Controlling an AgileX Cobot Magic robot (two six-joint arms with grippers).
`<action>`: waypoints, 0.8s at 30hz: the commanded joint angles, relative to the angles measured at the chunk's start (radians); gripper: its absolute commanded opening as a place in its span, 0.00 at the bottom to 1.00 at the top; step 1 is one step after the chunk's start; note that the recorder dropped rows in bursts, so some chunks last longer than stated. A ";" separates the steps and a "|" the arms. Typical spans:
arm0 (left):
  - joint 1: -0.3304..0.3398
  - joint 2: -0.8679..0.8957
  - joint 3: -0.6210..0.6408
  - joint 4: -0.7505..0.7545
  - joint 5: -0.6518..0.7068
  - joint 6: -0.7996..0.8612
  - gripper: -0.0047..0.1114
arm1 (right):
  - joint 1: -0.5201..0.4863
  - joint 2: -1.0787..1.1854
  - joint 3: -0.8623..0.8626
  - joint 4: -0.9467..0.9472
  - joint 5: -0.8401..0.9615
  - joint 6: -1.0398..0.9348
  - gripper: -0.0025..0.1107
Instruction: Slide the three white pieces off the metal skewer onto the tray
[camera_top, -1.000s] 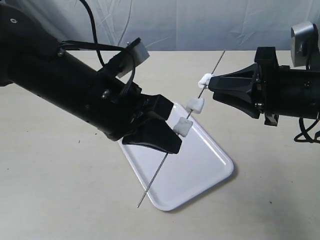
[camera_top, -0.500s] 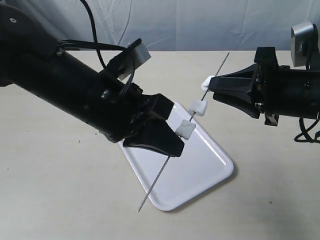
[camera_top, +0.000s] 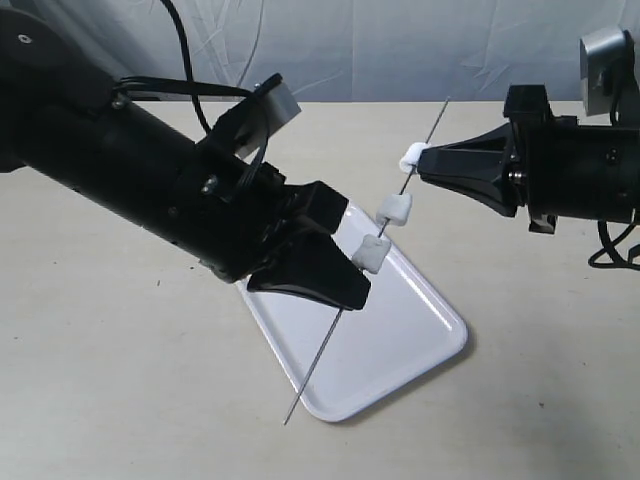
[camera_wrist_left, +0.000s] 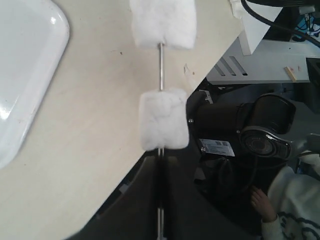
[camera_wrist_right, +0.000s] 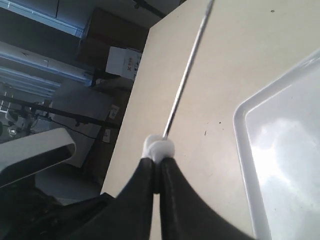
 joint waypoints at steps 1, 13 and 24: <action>-0.003 -0.011 0.000 -0.002 0.079 0.008 0.04 | -0.003 0.001 -0.052 0.022 -0.075 -0.013 0.02; -0.003 -0.011 0.000 0.076 0.099 -0.029 0.04 | -0.003 0.004 -0.146 0.022 -0.380 -0.045 0.02; -0.001 -0.011 0.000 0.412 -0.158 -0.327 0.04 | 0.048 0.155 -0.201 -0.595 -0.148 0.210 0.03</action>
